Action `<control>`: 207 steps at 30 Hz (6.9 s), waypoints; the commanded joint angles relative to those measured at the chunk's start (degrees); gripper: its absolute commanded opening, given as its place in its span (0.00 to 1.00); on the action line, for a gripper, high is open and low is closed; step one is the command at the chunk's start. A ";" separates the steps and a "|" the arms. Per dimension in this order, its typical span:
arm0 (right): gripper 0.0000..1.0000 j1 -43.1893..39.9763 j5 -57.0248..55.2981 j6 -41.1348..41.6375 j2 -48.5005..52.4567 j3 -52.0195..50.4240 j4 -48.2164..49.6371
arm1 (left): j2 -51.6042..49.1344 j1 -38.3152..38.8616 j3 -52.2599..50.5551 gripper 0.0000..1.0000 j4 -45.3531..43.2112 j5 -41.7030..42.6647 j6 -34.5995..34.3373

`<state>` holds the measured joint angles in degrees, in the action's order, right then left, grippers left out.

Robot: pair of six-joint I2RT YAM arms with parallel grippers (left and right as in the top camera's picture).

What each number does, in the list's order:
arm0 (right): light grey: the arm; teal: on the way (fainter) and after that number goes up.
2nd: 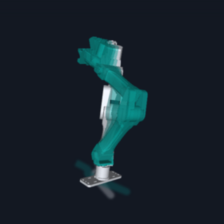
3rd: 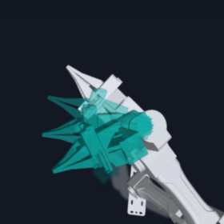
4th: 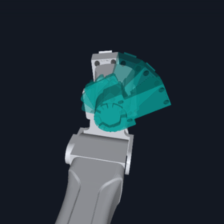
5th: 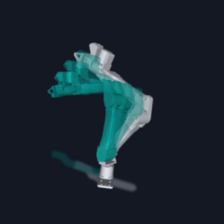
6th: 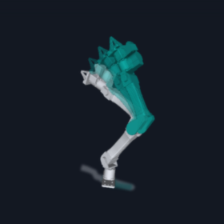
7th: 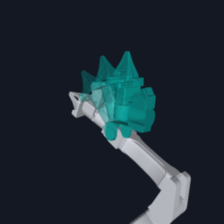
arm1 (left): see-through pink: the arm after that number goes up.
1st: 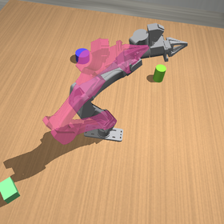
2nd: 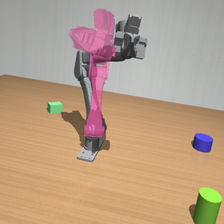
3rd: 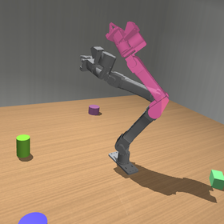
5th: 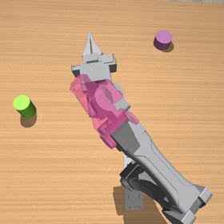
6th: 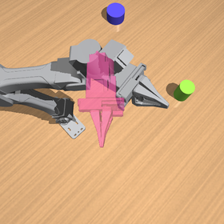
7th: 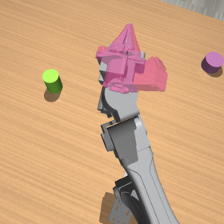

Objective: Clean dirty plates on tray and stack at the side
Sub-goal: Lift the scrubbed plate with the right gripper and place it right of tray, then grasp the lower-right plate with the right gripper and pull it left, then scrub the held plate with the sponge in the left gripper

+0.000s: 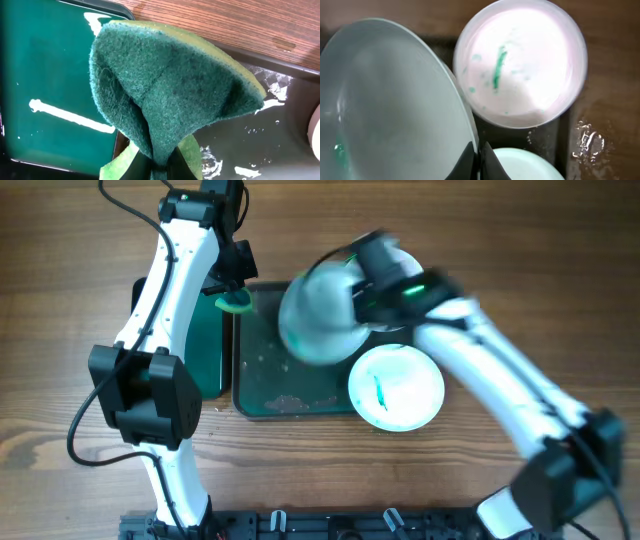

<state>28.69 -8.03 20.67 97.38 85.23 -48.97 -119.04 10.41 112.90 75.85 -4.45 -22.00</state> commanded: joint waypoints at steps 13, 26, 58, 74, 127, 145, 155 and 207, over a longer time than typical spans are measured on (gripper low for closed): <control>0.04 -55.12 19.93 -2.10 -5.81 -13.44 -1.70 | 0.74 -0.24 1.11 0.04 -0.20 -0.07 -0.81; 0.04 -55.54 18.10 1.84 -3.78 -35.26 23.93 | 0.74 -0.15 1.11 0.04 -0.22 -0.07 -0.81; 0.26 -29.68 23.47 -12.13 -3.72 -31.71 -1.55 | 0.74 -0.15 1.11 0.04 -0.37 -0.07 -0.81; 0.04 -28.48 24.55 -10.01 -3.74 -34.03 0.70 | 0.74 -0.15 1.11 0.04 -0.39 -0.09 -0.81; 0.04 -0.42 23.52 25.75 12.55 -27.08 32.26 | 0.76 10.80 -35.69 0.04 -28.70 32.44 12.17; 0.04 -0.42 23.71 25.38 12.55 -27.08 32.26 | 0.76 10.08 -29.68 0.04 -25.49 -8.02 -7.50; 0.04 -0.42 24.24 24.72 12.55 -27.08 32.26 | 0.74 12.26 -29.68 0.04 -27.76 31.69 9.94; 0.04 -0.42 23.10 19.45 11.65 -22.82 22.82 | 0.76 2.89 -16.50 0.04 -12.92 0.55 -1.14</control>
<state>28.40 17.54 43.24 107.81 60.12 -21.89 -117.86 17.12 88.86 58.02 -2.31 -21.80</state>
